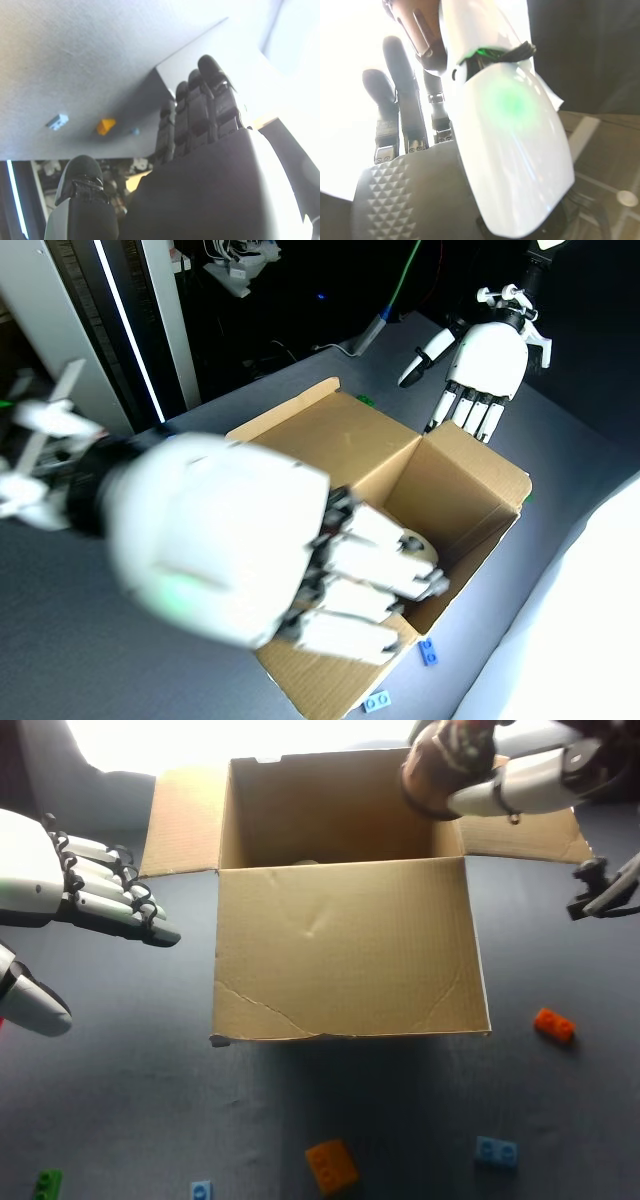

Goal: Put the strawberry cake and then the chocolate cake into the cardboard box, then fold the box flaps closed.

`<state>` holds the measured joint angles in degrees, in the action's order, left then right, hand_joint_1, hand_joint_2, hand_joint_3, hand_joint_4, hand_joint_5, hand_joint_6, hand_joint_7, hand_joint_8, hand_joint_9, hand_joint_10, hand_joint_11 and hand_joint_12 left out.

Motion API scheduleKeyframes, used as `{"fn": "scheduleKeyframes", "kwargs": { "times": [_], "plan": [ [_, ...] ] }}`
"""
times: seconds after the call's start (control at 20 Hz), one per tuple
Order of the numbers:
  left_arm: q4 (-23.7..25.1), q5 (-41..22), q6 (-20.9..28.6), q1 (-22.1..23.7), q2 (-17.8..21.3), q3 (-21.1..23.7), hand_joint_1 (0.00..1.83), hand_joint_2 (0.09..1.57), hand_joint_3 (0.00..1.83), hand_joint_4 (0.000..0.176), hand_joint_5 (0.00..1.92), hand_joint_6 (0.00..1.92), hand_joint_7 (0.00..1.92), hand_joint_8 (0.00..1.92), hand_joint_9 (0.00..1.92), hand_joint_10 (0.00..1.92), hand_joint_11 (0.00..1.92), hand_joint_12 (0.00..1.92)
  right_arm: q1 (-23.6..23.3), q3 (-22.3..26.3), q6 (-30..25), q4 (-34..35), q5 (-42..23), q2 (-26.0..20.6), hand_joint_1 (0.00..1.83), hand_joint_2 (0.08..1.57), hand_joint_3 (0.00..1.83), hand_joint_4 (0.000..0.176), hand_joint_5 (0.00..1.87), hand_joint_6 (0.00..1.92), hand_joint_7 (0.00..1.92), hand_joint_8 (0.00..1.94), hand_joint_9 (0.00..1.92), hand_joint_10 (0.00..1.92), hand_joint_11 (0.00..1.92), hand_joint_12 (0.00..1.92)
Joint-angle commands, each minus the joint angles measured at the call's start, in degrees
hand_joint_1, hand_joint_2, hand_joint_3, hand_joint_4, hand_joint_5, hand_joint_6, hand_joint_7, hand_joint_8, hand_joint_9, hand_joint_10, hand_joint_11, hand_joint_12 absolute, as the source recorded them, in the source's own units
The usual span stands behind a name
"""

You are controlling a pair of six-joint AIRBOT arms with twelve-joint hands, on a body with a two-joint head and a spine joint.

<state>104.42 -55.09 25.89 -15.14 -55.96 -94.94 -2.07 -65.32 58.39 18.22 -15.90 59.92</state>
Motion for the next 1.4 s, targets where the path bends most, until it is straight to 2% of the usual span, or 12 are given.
{"fn": "scheduleKeyframes", "kwargs": {
  "times": [0.0, 0.15, 0.2, 0.45, 0.95, 1.0, 1.05, 1.1, 1.15, 1.2, 1.25, 1.35],
  "plan": [
    [-4.02, -0.27, -0.03, 0.37, 0.27, -0.07, 0.1, 1.1, 0.0, 0.075, 0.07, 0.0, 0.15, 0.0, 0.17, 0.0, 0.0, 0.71, -0.47, -0.24, -0.24, -1.31, -8.94, -0.28, 1.19, 1.19, 0.0, 0.0, 0.9, 1.08, 0.8, 1.37, 0.54, 1.37, 0.19, 1.92],
    [-4.02, -0.18, -0.04, 0.36, 0.27, 0.07, 0.11, 1.09, 0.0, 0.08, 0.08, 0.01, 0.18, 0.01, 0.19, 0.01, 0.0, 0.76, 1.67, -0.32, -0.19, -4.66, -12.26, 2.27, 1.19, 1.18, 0.0, 0.008, 0.91, 1.1, 0.81, 1.31, 0.55, 1.33, 0.18, 1.92],
    [-4.02, -0.15, -0.09, 0.36, 0.27, 0.12, 0.12, 1.09, 0.0, 0.078, 0.08, 0.0, 0.18, 0.0, 0.19, 0.01, 0.0, 0.76, 2.71, -0.57, -0.04, -5.05, -13.29, 3.04, 1.2, 1.18, 0.0, 0.0, 0.92, 1.04, 0.82, 1.34, 0.56, 1.36, 0.19, 1.92],
    [-4.02, 0.05, -0.16, 0.36, 0.27, 0.29, 0.13, 1.09, 0.0, 0.075, 0.09, 0.01, 0.19, 0.0, 0.2, 0.01, 0.0, 0.78, 6.22, -1.78, 2.37, -5.01, -15.34, 5.45, 1.19, 1.18, 0.0, 0.0, 0.91, 1.05, 0.81, 1.37, 0.54, 1.38, 0.16, 1.92],
    [-4.02, 0.28, -0.23, 0.36, 0.27, 0.51, 0.12, 1.09, 0.0, 0.065, 0.09, 0.0, 0.19, 0.0, 0.19, 0.01, 0.0, 0.77, 6.99, -3.42, 2.36, -4.99, -15.92, 5.8, 1.19, 1.19, 0.0, 0.0, 0.9, 1.06, 0.78, 1.4, 0.51, 1.4, 0.2, 1.92],
    [-4.02, 0.35, -0.23, 0.35, 0.27, 0.52, 0.12, 1.1, 0.0, 0.071, 0.07, 0.0, 0.18, 0.0, 0.19, 0.01, 0.0, 0.77, 6.99, -3.41, 2.35, -4.98, -15.92, 5.8, 1.17, 1.21, 0.0, 0.0, 0.81, 1.16, 0.78, 1.42, 0.46, 1.41, 0.15, 1.92],
    [-4.02, 0.47, -0.23, 0.32, 0.27, 0.52, 0.14, 1.09, 0.0, 0.078, 0.07, 0.0, 0.18, 0.0, 0.19, 0.0, 0.0, 0.77, 6.99, -3.41, 2.33, -4.98, -15.92, 5.8, 1.15, 1.23, 0.0, 0.014, 0.74, 1.28, 0.77, 1.39, 0.45, 1.33, 0.11, 1.92],
    [-4.02, 0.64, -0.29, 0.31, 0.27, 0.52, 0.14, 1.09, 0.0, 0.08, 0.08, 0.0, 0.17, 0.0, 0.2, 0.01, 0.0, 0.77, 6.97, -3.41, 2.33, -4.98, -15.92, 5.77, 0.99, 1.17, 0.0, 0.0, 0.5, 0.72, 0.59, 0.68, 0.45, 1.02, 0.11, 1.73],
    [-4.02, 0.72, -0.35, 0.31, 0.27, 0.54, 0.14, 1.09, 0.0, 0.078, 0.09, 0.01, 0.17, 0.0, 0.2, 0.01, 0.0, 0.8, 6.95, -3.41, 2.33, -4.98, -15.92, 5.75, 0.77, 1.17, 0.0, 0.0, 0.34, 0.34, 0.5, 0.25, 0.42, 0.71, 0.05, 1.64],
    [-4.02, 0.81, -0.4, 0.31, 0.27, 0.58, 0.13, 1.1, 0.0, 0.07, 0.1, 0.01, 0.17, 0.0, 0.2, 0.0, 0.0, 0.81, 6.95, -3.41, 2.33, -4.98, -15.92, 5.73, 0.62, 1.14, 0.0, 0.0, 0.2, 0.12, 0.36, 0.06, 0.35, 0.44, 0.01, 1.49],
    [-4.02, 0.88, -0.46, 0.31, 0.27, 0.59, 0.15, 1.1, 0.0, 0.066, 0.1, 0.01, 0.16, 0.0, 0.2, 0.0, 0.0, 0.81, 6.96, -3.41, 2.33, -4.98, -15.92, 5.72, 0.52, 1.13, 0.0, 0.0, 0.1, 0.03, 0.27, 0.01, 0.31, 0.25, 0.0, 1.38],
    [-4.02, 1.16, -0.63, 0.27, 0.27, 0.59, 0.19, 1.1, 0.0, 0.064, 0.09, 0.0, 0.16, 0.0, 0.21, 0.01, 0.0, 0.8, 6.96, -3.41, 2.33, -4.98, -15.92, 5.69, 0.41, 1.07, 0.0, 0.007, 0.01, 0.0, 0.15, 0.0, 0.24, 0.07, 0.0, 1.1]
  ]
}}
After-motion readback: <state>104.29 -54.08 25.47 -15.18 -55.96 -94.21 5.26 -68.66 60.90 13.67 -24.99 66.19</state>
